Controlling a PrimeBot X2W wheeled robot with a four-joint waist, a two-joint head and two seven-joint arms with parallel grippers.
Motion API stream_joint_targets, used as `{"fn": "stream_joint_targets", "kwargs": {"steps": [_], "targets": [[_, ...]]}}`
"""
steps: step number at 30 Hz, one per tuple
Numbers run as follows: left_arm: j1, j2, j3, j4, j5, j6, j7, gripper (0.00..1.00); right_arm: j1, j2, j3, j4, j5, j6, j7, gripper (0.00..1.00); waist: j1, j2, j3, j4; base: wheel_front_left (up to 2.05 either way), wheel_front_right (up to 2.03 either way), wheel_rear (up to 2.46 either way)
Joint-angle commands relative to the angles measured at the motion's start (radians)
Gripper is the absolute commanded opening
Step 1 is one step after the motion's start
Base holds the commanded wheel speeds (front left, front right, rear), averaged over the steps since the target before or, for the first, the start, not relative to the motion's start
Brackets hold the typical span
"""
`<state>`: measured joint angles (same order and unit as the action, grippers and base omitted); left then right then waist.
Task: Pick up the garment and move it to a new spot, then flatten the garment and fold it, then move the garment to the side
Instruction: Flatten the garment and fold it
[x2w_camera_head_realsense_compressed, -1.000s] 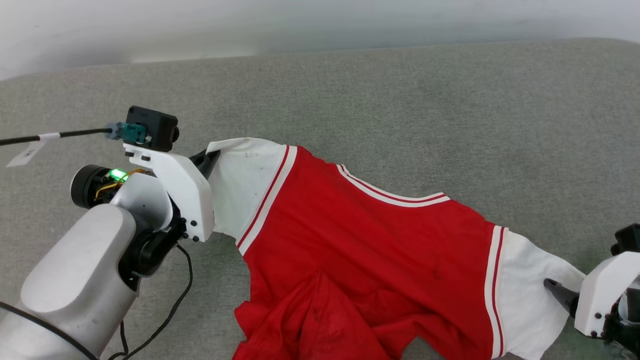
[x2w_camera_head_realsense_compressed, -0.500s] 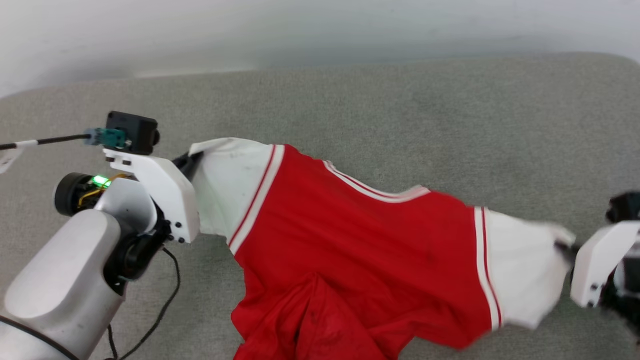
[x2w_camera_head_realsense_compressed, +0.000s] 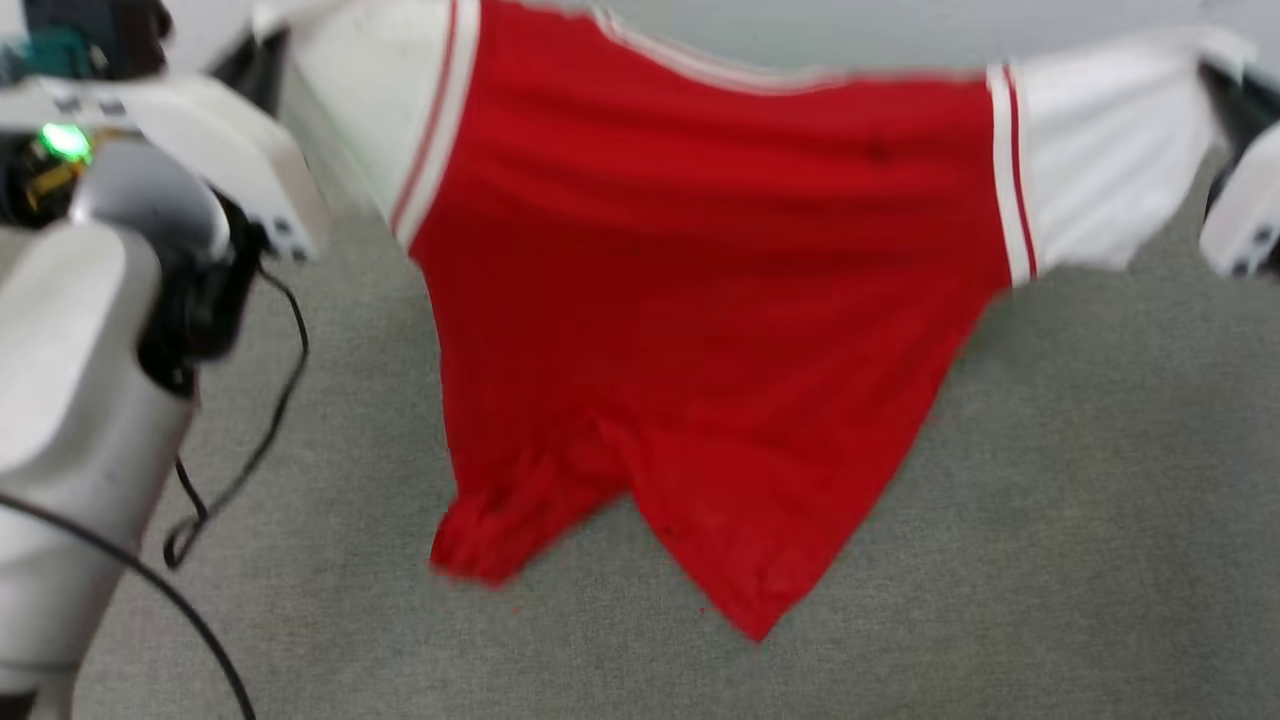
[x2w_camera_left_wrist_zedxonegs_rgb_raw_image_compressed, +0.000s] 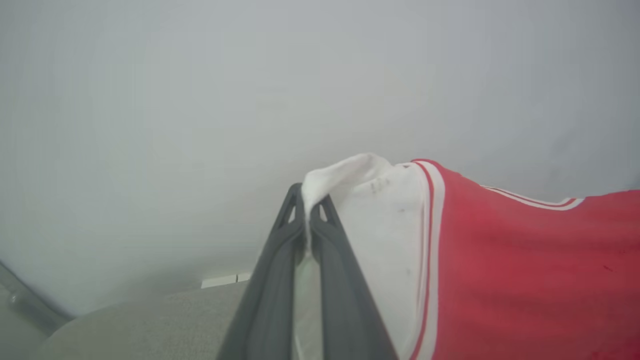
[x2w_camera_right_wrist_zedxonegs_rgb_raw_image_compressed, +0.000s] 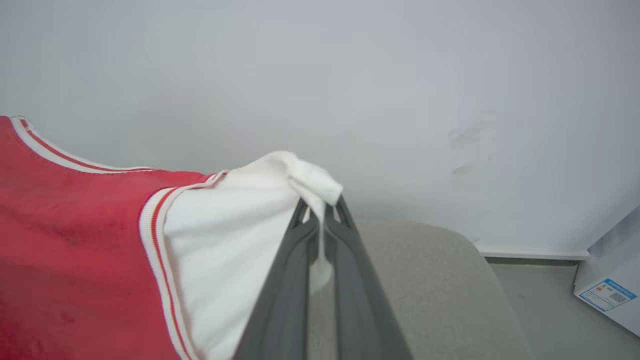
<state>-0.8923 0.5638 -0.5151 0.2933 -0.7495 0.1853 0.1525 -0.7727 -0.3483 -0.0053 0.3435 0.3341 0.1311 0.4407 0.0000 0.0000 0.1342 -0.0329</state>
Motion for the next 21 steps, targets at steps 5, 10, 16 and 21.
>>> {"fn": "stream_joint_targets", "kwargs": {"steps": [5,10,16,21], "targets": [[-0.186,-0.031,0.035,0.098,0.024,-0.009,-0.056,0.0,-0.247,0.003,0.018,0.097,-0.001,-0.001,-0.06,0.0,0.0,0.0,0.095,0.006,0.0,0.0,0.0],[-0.389,-0.043,0.068,0.178,0.056,-0.021,-0.12,0.0,-0.489,-0.007,0.043,0.166,-0.024,-0.001,-0.131,0.0,0.0,0.0,0.198,0.008,0.0,0.0,0.0],[-0.608,-0.042,0.098,0.25,0.075,-0.045,-0.165,0.0,-0.745,0.005,0.075,0.254,-0.025,-0.001,-0.233,0.0,0.0,0.0,0.313,-0.002,0.0,0.0,0.0],[-0.735,-0.045,0.109,0.296,0.09,-0.065,-0.198,0.0,-0.899,0.006,0.113,0.333,-0.015,-0.001,-0.306,0.0,0.0,0.0,0.406,-0.005,0.0,0.0,0.0]]}}
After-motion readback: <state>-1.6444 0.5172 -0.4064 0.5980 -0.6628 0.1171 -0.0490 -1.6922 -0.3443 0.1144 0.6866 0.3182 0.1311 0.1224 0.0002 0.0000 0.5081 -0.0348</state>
